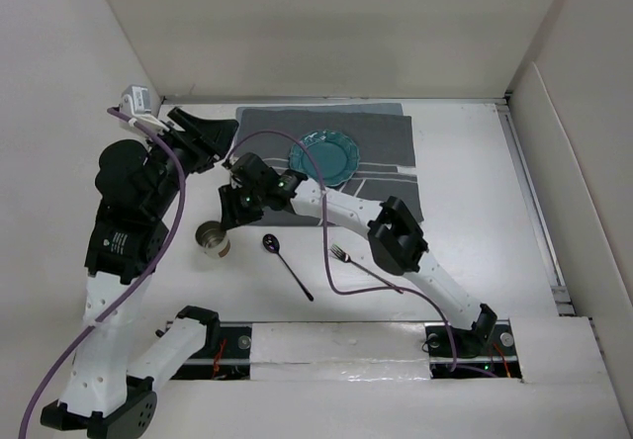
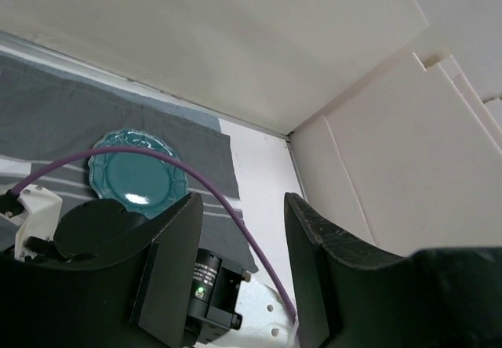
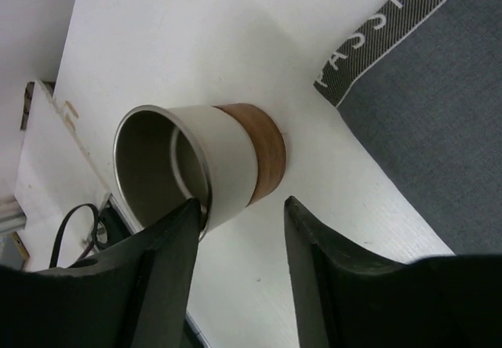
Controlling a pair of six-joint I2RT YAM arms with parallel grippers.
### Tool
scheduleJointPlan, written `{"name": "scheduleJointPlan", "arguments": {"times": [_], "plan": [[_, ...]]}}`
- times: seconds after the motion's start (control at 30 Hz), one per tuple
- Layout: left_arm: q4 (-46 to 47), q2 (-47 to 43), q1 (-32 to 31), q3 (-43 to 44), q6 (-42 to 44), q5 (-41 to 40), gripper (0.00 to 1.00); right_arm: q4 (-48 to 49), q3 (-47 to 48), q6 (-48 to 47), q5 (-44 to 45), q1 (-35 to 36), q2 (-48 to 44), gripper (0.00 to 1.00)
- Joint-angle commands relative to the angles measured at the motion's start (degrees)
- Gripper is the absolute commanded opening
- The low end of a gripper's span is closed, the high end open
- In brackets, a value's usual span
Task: Set the dinner table for one person
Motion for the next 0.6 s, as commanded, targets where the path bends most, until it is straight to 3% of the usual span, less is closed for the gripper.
{"name": "scheduleJointPlan", "arguments": {"times": [0.0,0.07,0.1,0.13,0.37,0.43,0.5,0.57], "plan": [[1.5,-1.2,0.2,-0.9,1.0,0.2,0.43,1.8,2.8,2.9,-0.9,0.2,1.6,0.44],[1.2,-1.3,0.2,-1.3,1.5,-0.3,0.43,2.1,1.6,3.7,-1.5,0.2,1.7,0.25],[1.2,-1.3,0.2,-1.6,1.7,-0.4,0.43,3.4,0.9,4.1,-1.9,0.2,1.5,0.06],[1.5,-1.3,0.2,-1.8,1.8,-0.7,0.43,4.7,0.0,4.4,-2.9,0.2,0.0,0.0],[1.8,0.0,0.2,-0.3,4.3,-3.1,0.43,12.2,-10.5,5.7,-3.1,-4.0,-14.7,0.0],[1.9,1.0,0.2,-0.1,5.1,-3.2,0.44,14.2,-17.3,4.9,-2.9,-10.2,-20.6,0.0],[2.0,1.4,0.2,-0.4,5.2,-3.1,0.44,13.5,-20.0,4.5,-2.4,-12.3,-24.0,0.0],[1.8,2.9,0.2,-1.4,5.6,-1.8,0.44,12.1,-22.2,2.6,-0.8,-19.6,-26.4,0.0]]}}
